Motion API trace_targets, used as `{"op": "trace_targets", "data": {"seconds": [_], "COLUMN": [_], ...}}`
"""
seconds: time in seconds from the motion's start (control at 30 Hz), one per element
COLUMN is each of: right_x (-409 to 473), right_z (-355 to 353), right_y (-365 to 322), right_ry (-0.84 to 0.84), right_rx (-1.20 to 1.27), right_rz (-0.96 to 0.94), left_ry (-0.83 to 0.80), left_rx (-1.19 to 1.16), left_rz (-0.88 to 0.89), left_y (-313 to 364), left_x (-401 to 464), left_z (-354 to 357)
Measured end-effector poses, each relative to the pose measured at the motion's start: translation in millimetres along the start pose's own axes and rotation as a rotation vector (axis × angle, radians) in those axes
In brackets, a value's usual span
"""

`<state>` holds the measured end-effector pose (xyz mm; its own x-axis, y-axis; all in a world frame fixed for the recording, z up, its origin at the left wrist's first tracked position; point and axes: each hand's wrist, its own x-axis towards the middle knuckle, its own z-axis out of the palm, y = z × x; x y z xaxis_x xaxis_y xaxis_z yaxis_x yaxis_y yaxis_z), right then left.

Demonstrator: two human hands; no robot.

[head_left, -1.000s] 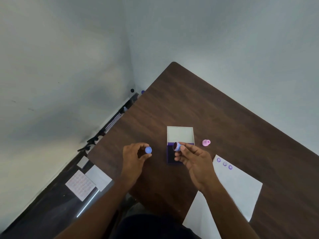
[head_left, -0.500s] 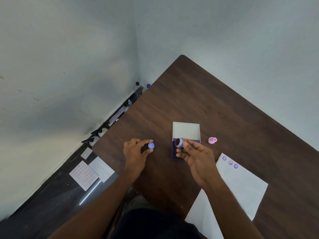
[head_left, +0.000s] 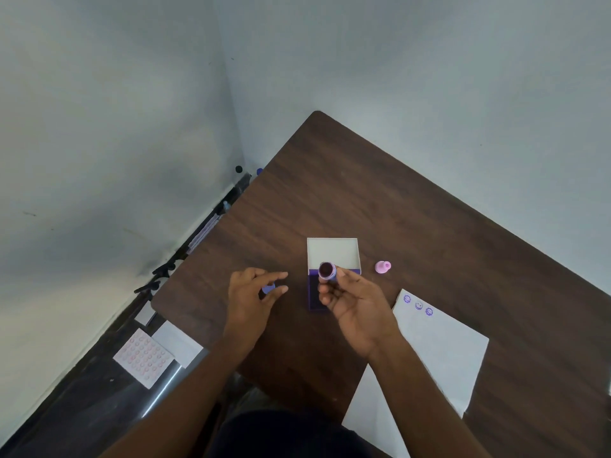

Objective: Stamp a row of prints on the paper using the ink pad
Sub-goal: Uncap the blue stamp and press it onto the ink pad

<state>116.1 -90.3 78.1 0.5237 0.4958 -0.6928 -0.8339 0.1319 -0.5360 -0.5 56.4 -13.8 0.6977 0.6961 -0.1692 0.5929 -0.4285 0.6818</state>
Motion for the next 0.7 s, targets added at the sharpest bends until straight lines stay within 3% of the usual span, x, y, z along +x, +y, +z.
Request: {"op": "trace_targets", "data": {"seconds": [0.1, 0.27, 0.47, 0.7], "right_x": [-3, -9, -13, -21], "right_z": [-2, -9, -22, -36], "right_y": [0, -3, -5, -7], "right_ry": [-0.017, -0.061, -0.072, -0.106], "right_rx": [0.086, 0.216, 0.387, 0.385], "right_rz": [0.017, 0.051, 0.067, 0.062], "left_ry": [0.028, -0.056, -0.144, -0.149], "left_rx": [-0.122, -0.231, -0.171, -0.181], "left_rz": [0.137, 0.289, 0.323, 0.394], "left_y": [34, 81, 110, 129], "left_x": [3, -2, -7, -14], "left_z": [-11, -26, -25, -26]}}
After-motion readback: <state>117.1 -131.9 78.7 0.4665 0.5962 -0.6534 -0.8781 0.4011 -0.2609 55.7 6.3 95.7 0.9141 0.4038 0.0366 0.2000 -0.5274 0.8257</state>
